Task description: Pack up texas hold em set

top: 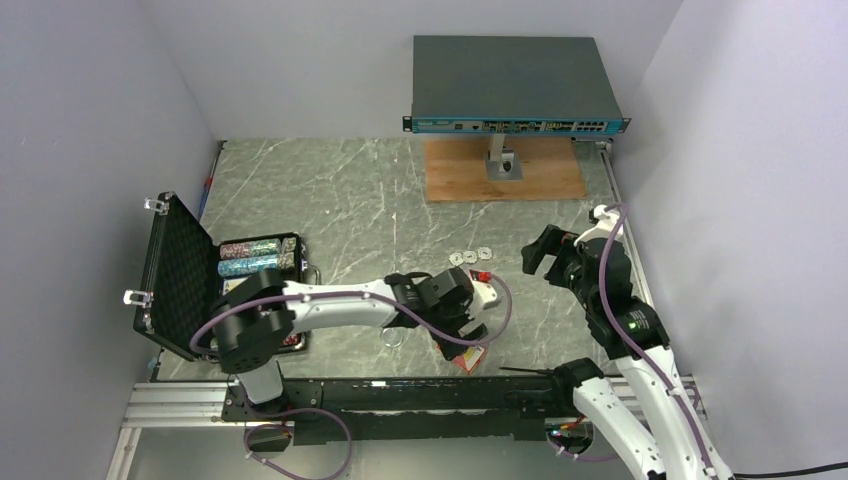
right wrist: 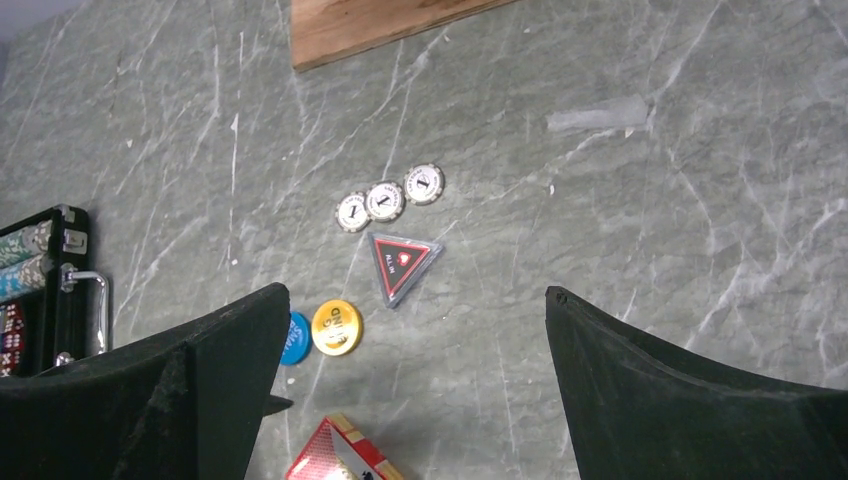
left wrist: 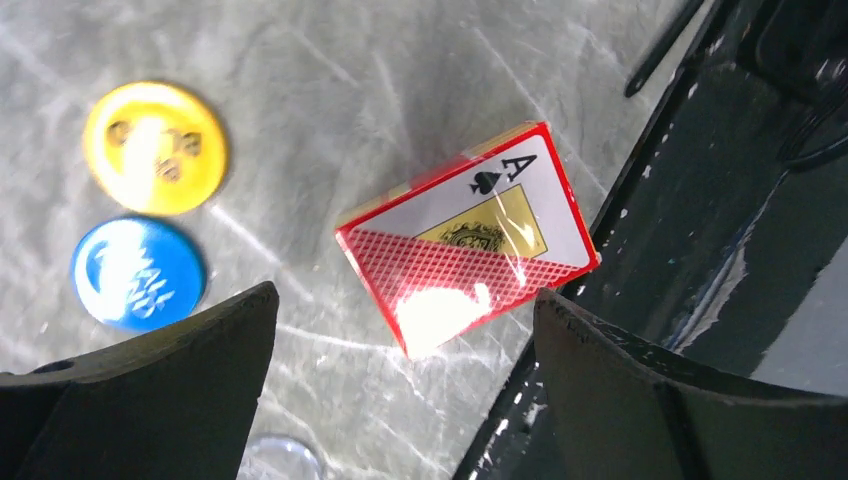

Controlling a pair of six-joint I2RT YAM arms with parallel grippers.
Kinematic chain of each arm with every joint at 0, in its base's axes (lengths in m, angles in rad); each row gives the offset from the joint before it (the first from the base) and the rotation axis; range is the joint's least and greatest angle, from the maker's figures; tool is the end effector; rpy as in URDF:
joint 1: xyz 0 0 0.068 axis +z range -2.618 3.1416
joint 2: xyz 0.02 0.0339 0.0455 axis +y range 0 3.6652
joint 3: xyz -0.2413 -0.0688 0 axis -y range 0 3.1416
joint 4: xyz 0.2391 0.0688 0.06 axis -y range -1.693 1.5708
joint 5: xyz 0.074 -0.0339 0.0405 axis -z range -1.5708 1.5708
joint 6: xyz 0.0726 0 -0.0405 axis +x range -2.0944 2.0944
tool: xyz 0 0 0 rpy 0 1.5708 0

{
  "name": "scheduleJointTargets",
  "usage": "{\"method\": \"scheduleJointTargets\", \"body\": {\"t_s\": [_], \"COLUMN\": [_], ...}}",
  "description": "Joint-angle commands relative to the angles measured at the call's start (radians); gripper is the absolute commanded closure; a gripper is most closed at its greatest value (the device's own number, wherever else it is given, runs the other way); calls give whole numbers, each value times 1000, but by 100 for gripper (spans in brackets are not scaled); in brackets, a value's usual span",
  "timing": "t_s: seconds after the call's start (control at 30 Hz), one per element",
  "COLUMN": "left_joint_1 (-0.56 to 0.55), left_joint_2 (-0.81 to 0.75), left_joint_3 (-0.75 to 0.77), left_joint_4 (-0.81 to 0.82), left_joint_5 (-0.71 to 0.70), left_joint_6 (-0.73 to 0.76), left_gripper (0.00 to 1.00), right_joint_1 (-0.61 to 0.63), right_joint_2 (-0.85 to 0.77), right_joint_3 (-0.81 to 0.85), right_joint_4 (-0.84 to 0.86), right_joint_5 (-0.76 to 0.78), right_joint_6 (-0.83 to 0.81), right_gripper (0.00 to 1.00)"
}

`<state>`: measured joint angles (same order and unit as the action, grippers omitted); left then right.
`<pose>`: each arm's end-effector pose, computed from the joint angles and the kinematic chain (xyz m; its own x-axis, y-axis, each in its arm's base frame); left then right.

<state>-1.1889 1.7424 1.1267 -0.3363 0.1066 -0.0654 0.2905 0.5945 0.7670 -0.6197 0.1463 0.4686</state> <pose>0.1329 -0.3517 0.1431 -0.3647 0.7338 -0.5731 0.9238 0.3620 -0.1244 0.1725 0.0405 0.2857 -0.4408 0.3346 -0.8329 0.0467 0.9352 0.3510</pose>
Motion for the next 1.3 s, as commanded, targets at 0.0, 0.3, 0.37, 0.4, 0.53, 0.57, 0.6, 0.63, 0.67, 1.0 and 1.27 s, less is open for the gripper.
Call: {"method": "scheduleJointTargets", "body": {"t_s": [0.0, 0.3, 0.37, 0.4, 0.53, 0.57, 0.6, 0.63, 0.67, 1.0, 1.27], "left_joint_1": [-3, 18, 42, 52, 82, 89, 94, 96, 97, 97, 97], "left_joint_2": [-138, -423, -478, -502, -587, -604, -619, -631, -643, -729, -774], "left_joint_3": [-26, -151, -177, -189, -229, -236, -242, -246, -251, -313, -371], "left_joint_4": [-38, -138, -141, -142, -144, -146, -150, -153, -156, -156, -122], "left_joint_5": [-171, -283, -275, -274, -285, -285, -285, -284, -283, -244, -236], "left_joint_6": [-320, -470, -469, -467, -458, -459, -460, -463, -464, -514, -508], "left_gripper": [1, 1, 1, 1, 1, 1, 1, 1, 1, 1, 1], "right_joint_1": [2, 8, 15, 28, 137, 155, 173, 195, 211, 241, 235], "right_joint_2": [58, 293, 269, 266, 279, 284, 294, 307, 326, 589, 953], "right_joint_3": [22, -37, -103, -139, -237, -262, -290, -315, -328, -270, 78], "right_joint_4": [-36, -383, -376, -363, -261, -216, -136, -84, -45, 296, 445], "right_joint_5": [-35, -384, -483, -533, -599, -612, -637, -663, -656, -554, -616], "right_joint_6": [89, 217, 235, 252, 336, 363, 394, 432, 456, 493, 352], "right_gripper": [0, 8, 13, 15, 19, 19, 24, 31, 32, 32, 30]}}
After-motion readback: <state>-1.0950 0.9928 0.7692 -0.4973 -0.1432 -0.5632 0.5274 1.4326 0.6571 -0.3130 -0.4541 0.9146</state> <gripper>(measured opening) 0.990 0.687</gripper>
